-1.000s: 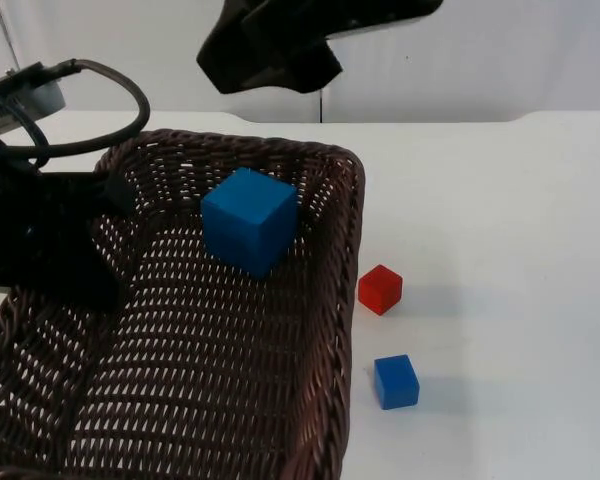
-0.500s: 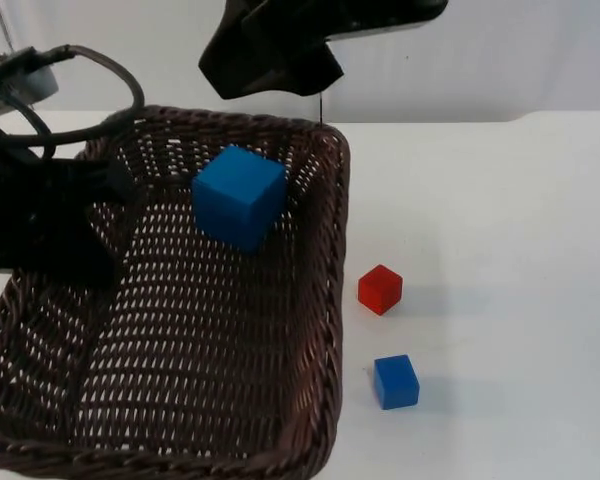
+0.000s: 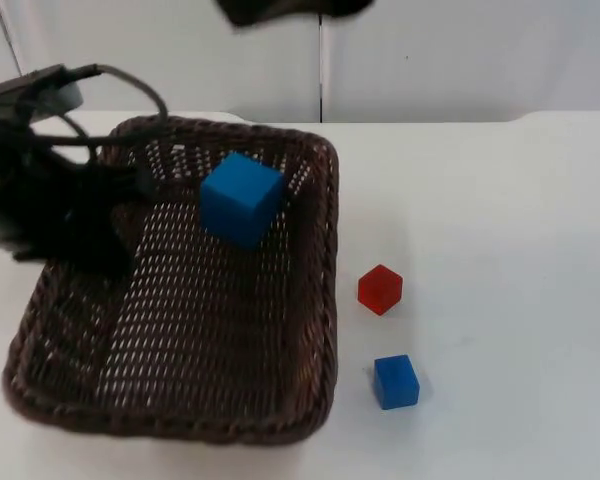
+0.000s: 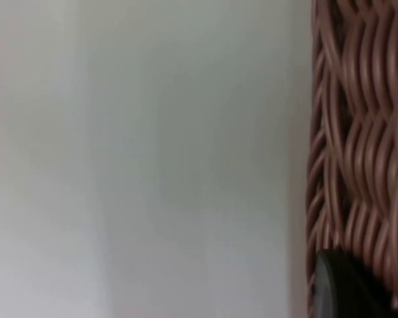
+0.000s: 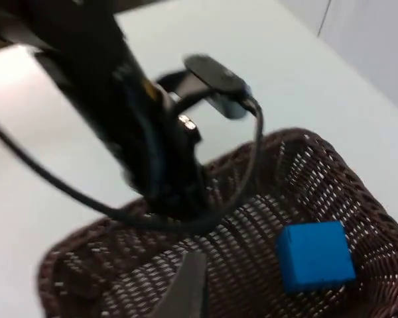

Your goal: Pick up the basket with the left hand and place the largest block into the basket with the right hand.

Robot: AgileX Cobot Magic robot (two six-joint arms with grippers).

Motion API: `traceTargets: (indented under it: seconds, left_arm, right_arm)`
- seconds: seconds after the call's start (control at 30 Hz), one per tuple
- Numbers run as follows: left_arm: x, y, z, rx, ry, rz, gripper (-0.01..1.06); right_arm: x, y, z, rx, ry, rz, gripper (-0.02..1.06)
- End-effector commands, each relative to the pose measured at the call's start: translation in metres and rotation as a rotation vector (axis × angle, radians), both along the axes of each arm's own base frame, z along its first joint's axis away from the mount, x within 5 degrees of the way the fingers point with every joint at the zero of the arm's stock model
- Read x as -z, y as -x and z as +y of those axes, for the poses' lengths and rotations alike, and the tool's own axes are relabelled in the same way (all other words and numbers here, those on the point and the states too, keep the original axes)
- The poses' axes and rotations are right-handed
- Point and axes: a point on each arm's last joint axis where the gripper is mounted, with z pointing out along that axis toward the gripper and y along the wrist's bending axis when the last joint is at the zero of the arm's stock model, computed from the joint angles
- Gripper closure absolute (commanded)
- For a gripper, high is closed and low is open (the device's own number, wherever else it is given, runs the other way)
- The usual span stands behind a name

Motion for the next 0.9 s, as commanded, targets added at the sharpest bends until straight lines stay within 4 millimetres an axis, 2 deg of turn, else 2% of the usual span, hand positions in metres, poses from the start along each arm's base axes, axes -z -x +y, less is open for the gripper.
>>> traceTargets:
  seconds: [0.0, 0.17, 0.27, 0.57, 0.67, 0.8, 0.83, 0.87]
  left_arm:
    - [-0.004, -0.013, -0.003, 0.001, 0.012, -0.028, 1.05]
    - [-0.001, -0.032, -0.005, 0.023, -0.005, -0.047, 1.05]
    - [0.01, -0.045, -0.007, 0.023, -0.006, -0.033, 1.05]
    - [0.027, -0.053, -0.008, 0.023, -0.011, 0.0, 1.05]
    - [0.027, -0.053, -0.007, 0.02, -0.013, -0.004, 1.01]
    - [0.027, -0.053, -0.007, 0.018, -0.014, -0.008, 0.71]
    - [0.027, -0.053, -0.007, 0.018, -0.014, -0.008, 0.71]
    - [0.027, -0.053, -0.007, 0.018, -0.014, -0.008, 0.63]
  right_arm:
    - [-0.013, 0.009, -0.007, -0.009, -0.015, -0.014, 0.21]
    - [-0.026, 0.02, -0.019, -0.018, -0.017, -0.015, 0.21]
    - [-0.032, 0.024, -0.023, -0.02, -0.024, -0.019, 0.21]
    - [-0.029, 0.026, -0.025, -0.024, 0.002, 0.012, 0.21]
    - [-0.029, 0.027, -0.025, -0.025, 0.007, 0.016, 0.21]
    - [-0.028, 0.027, -0.025, -0.017, 0.001, 0.027, 0.21]
    - [-0.028, 0.027, -0.025, -0.017, 0.001, 0.027, 0.21]
    - [-0.028, 0.027, -0.025, -0.017, 0.001, 0.027, 0.21]
